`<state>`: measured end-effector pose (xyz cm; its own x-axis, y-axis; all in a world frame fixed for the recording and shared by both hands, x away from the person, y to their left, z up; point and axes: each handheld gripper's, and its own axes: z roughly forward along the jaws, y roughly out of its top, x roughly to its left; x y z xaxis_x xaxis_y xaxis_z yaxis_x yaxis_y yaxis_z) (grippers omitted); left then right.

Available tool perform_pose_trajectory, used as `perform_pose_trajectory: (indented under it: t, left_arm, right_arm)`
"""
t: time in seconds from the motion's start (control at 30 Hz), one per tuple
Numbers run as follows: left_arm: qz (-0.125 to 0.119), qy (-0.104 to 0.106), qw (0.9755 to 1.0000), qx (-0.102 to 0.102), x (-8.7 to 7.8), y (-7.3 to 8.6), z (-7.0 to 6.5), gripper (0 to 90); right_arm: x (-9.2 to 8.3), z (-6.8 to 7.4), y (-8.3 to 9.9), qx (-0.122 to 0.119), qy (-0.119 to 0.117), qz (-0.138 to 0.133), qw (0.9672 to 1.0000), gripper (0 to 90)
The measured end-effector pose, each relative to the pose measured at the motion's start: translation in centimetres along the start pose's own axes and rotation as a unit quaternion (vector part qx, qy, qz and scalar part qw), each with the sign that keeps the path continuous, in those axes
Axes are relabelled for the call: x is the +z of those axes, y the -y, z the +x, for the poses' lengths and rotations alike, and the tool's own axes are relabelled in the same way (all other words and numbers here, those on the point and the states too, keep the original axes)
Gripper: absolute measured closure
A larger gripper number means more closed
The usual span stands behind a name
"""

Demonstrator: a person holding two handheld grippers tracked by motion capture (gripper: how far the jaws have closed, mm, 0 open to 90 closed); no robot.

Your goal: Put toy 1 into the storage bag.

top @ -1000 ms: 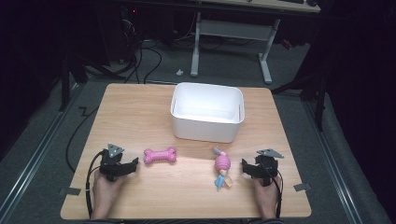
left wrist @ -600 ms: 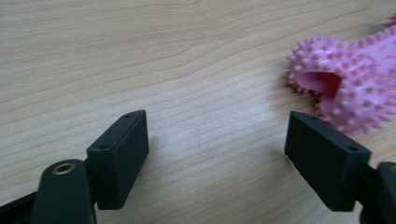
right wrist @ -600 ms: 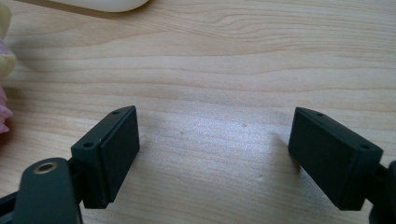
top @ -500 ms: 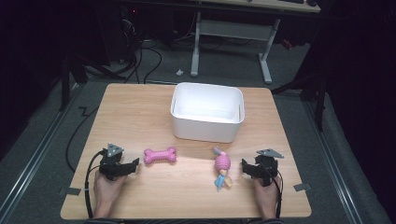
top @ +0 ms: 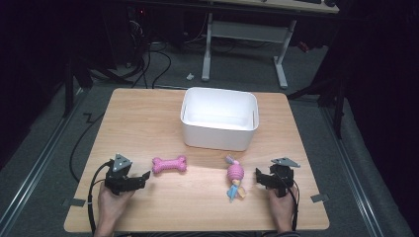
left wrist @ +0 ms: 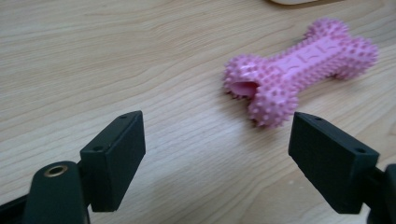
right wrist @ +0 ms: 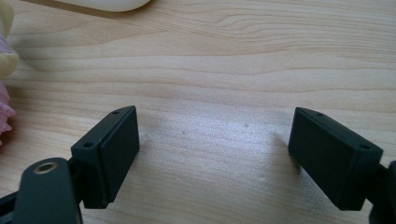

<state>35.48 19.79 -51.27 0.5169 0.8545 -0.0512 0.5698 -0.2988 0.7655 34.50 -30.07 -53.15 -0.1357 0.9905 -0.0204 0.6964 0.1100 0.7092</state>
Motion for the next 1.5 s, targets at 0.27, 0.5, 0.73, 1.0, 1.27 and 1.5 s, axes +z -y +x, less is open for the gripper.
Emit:
perform_pose_trajectory:
  t: [0.27, 0.5, 0.73, 1.0, 1.27, 1.5]
  left_arm:
    - [0.012, 0.019, 0.9996, 0.017, 0.8, -0.7, -1.6, 20.9]
    - [0.024, 0.021, 0.999, 0.032, 1.9, -1.2, -2.8, 25.0]
    - [0.031, 0.015, 0.9988, 0.035, 2.9, -1.4, -3.2, 33.6]
    - [0.032, 0.015, 0.9989, 0.032, 3.7, -1.3, -3.3, 44.3]
    - [0.034, 0.007, 0.999, 0.029, 3.9, -1.2, -3.5, 57.0]
    - [0.03, 0.008, 0.9993, 0.021, 3.8, -1.2, -3.4, 60.7]
  right_arm:
    - [0.0, 0.0, 0.0, -0.001, -0.002, 0.001, 1.0, 16.4]
    - [0.0, 0.0, 0.0, -0.003, -0.003, 0.0, 1.0, 16.4]
    - [0.0, 0.1, 0.0, -0.002, -0.003, 0.0, 1.0, 16.4]
    - [0.0, 0.1, 0.0, -0.003, -0.004, 0.0, 1.0, 16.4]
    - [0.0, 0.1, 0.0, -0.006, -0.006, 0.0, 1.0, 16.4]
    - [0.0, 0.1, 0.0, -0.006, -0.006, 0.0, 1.0, 16.4]
